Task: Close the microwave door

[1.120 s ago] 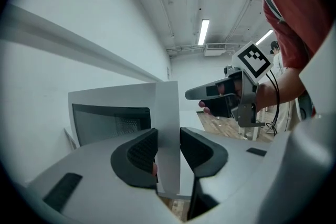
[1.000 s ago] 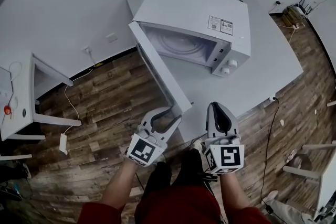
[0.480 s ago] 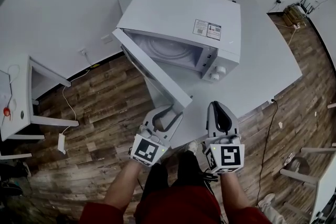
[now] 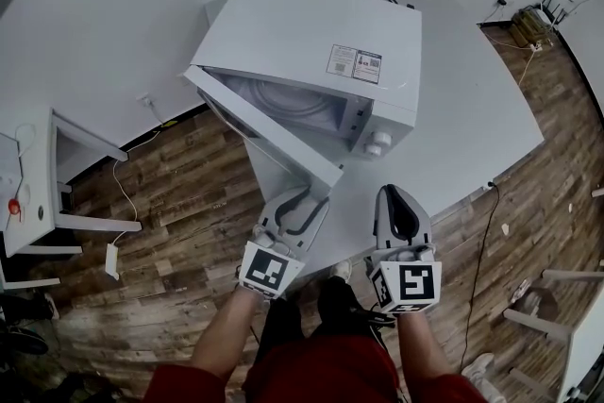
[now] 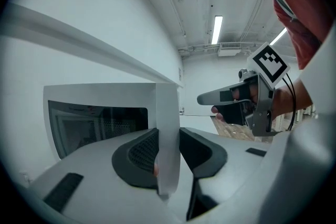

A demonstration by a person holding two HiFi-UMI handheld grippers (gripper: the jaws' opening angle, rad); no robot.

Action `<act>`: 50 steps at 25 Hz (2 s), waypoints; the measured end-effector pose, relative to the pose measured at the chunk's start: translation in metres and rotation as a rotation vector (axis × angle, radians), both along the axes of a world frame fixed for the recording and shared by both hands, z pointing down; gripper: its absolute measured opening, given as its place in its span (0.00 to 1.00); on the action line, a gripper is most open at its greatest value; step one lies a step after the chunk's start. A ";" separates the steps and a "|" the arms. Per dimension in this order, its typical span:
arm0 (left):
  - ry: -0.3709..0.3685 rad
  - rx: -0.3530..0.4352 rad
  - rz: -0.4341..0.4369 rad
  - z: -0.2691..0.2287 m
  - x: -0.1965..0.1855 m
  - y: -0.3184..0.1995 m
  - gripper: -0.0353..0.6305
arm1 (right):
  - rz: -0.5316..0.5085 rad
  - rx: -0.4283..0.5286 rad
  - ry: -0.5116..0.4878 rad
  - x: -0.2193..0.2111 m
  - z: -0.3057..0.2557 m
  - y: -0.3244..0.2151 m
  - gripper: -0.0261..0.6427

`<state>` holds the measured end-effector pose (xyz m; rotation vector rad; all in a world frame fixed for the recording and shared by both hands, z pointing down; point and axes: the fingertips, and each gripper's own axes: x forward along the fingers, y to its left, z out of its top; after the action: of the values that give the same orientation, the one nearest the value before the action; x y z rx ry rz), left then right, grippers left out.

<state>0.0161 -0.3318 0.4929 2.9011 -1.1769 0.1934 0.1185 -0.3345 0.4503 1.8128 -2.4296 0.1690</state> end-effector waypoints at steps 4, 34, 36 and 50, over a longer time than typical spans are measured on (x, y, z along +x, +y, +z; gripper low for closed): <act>0.013 -0.006 -0.027 0.000 0.012 -0.012 0.26 | -0.002 0.009 -0.009 0.014 0.000 -0.010 0.10; 0.045 -0.006 -0.166 -0.003 0.062 -0.095 0.25 | -0.013 0.000 -0.062 0.066 0.014 -0.068 0.10; 0.045 -0.007 -0.170 -0.003 0.063 -0.098 0.25 | -0.016 0.000 -0.064 0.065 0.013 -0.070 0.10; 0.027 -0.030 -0.193 0.002 0.066 -0.108 0.25 | -0.014 0.002 -0.069 0.062 0.014 -0.064 0.10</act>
<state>0.0820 -0.4398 0.4948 2.7334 -1.4252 0.1677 0.1801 -0.3986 0.4645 1.8195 -2.4885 0.2320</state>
